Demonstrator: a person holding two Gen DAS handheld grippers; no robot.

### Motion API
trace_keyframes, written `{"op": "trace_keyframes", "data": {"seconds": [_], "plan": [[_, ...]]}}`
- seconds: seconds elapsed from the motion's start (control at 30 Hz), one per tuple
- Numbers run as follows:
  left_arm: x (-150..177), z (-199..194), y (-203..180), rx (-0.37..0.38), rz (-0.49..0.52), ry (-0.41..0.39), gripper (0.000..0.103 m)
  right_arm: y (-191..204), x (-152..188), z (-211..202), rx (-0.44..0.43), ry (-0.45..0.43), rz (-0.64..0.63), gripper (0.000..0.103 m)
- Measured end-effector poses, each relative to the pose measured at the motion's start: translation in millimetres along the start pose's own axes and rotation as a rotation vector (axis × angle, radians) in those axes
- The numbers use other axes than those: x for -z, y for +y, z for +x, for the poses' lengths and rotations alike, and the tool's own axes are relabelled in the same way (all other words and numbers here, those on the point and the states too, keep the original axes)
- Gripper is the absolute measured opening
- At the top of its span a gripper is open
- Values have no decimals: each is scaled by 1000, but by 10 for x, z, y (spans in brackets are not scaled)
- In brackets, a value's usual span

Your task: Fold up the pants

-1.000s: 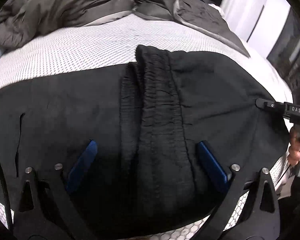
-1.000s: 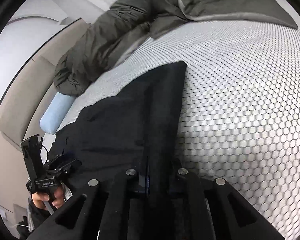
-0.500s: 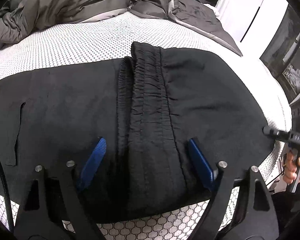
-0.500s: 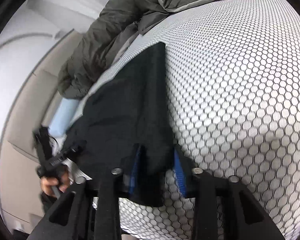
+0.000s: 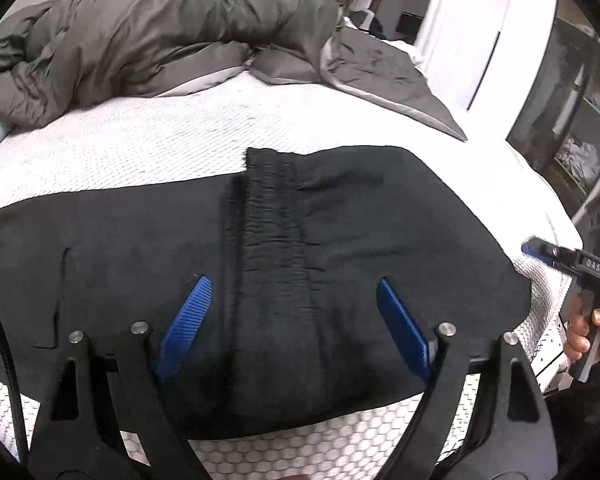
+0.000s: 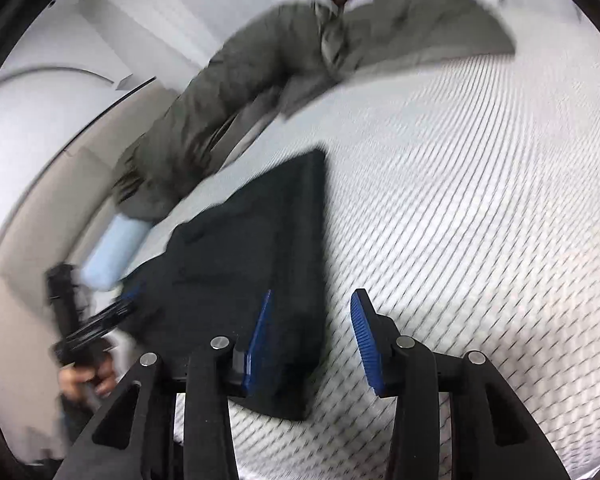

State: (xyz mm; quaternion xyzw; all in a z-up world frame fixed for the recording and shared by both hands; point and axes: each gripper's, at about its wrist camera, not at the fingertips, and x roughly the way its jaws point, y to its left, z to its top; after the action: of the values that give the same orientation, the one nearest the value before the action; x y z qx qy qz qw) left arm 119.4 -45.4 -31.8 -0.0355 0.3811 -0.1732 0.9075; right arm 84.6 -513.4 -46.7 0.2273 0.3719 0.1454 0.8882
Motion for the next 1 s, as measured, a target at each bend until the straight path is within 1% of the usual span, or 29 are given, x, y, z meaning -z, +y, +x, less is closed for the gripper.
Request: {"op": "trace_keyframes", "data": {"seconds": [0.03,0.07,0.13,0.17,0.2,0.27,0.3,0.33,0.37,0.43,0.5,0.57,0.6,0.63,0.67,0.73,0.77,0.8,0.83,0.87,0.9,0.93,1.0], "plan": [[12,20,-88,-3,25,2,83,98,2,-9,31,-33,-39,41],[17,37,-175,2,54,2,83,232,10,-7,43,-57,-92,41],[56,92,-445,14,153,-2,84,451,25,27,35,-68,-177,41],[80,137,-572,21,204,3,84,607,52,120,28,-39,-233,42],[111,172,-620,28,237,10,84,671,57,199,27,-11,-262,42],[154,329,-810,46,306,55,84,921,154,526,41,85,-340,42],[181,411,-859,64,326,88,84,985,180,624,42,108,-354,42],[208,502,-892,56,350,109,84,1036,242,750,38,141,-377,42],[234,537,-895,47,370,110,84,1083,285,884,53,176,-404,42],[252,538,-851,50,380,112,84,1094,346,1001,113,198,-456,42],[240,487,-733,36,343,110,83,1062,377,948,176,175,-504,42],[236,427,-611,46,308,111,83,952,385,785,311,127,-544,43],[238,404,-566,37,299,109,84,915,389,740,351,111,-543,47],[246,409,-544,-2,301,109,84,804,394,668,392,96,-528,50],[261,432,-563,-21,325,120,84,710,376,630,383,101,-496,53],[243,420,-584,-44,340,115,84,627,284,591,334,94,-445,53],[218,386,-597,-36,329,114,84,595,269,538,326,80,-438,53],[190,357,-591,-19,318,110,84,656,232,488,304,52,-438,53],[144,295,-573,16,296,94,84,703,212,450,286,32,-444,53],[109,249,-558,30,284,80,84,775,188,421,262,16,-454,53],[75,198,-542,39,270,66,84,866,173,440,243,15,-459,53],[-22,226,-528,40,254,59,84,942,147,477,205,27,-461,53],[-172,326,-521,26,249,75,84,1076,73,653,145,76,-453,53]]}}
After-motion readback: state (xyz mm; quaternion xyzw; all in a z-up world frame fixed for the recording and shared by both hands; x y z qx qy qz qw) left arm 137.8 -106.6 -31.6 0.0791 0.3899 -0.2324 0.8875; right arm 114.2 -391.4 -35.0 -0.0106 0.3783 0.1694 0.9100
